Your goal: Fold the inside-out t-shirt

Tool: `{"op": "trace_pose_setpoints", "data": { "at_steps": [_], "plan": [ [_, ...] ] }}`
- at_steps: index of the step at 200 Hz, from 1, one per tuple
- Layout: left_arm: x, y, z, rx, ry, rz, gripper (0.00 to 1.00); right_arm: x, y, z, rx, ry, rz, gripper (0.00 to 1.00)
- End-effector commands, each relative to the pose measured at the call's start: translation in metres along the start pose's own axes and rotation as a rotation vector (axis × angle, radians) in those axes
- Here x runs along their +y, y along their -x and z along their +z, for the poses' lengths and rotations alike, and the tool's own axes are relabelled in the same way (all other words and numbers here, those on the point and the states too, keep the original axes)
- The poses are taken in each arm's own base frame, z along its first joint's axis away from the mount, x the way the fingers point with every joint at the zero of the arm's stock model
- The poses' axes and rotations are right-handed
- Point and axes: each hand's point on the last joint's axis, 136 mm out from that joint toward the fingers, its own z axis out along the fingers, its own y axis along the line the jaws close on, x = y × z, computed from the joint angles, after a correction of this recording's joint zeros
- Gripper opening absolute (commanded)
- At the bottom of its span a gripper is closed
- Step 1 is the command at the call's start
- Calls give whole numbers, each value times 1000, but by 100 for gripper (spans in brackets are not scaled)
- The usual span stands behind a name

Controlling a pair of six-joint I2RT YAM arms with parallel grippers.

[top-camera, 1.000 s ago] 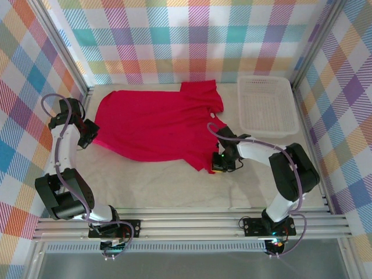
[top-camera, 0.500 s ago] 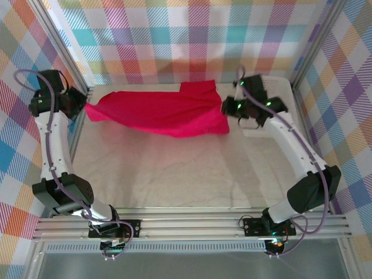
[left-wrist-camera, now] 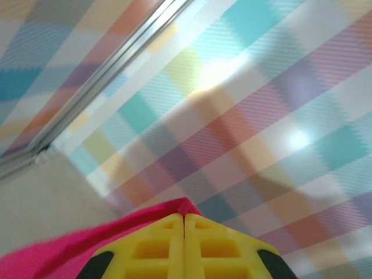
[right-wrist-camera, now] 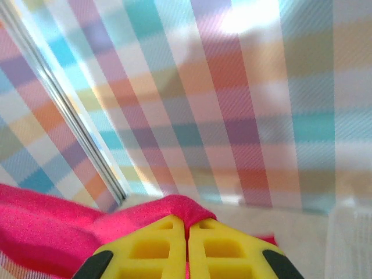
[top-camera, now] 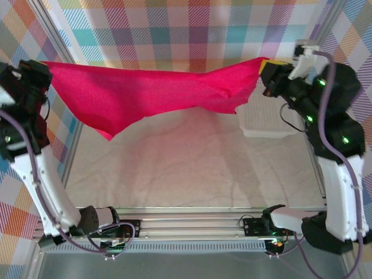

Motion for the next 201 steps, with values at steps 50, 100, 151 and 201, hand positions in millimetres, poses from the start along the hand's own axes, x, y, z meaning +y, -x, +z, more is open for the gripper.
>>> {"op": "trace_pose_setpoints", "data": {
  "at_steps": [50, 100, 151, 201],
  "plan": [
    [-77, 85, -133, -408, -197, 132, 0, 34, 93, -96, -334, 35, -160, 0],
    [-45, 56, -30, -223, -112, 142, 0, 3, 78, -6, -211, -77, -206, 0],
    [73, -65, 148, 136, 69, 67, 0, -53, -21, 154, 63, -151, -169, 0],
    [187, -220, 266, 370, 229, 70, 0, -117, -172, 289, 319, -221, -79, 0]
  ]
}}
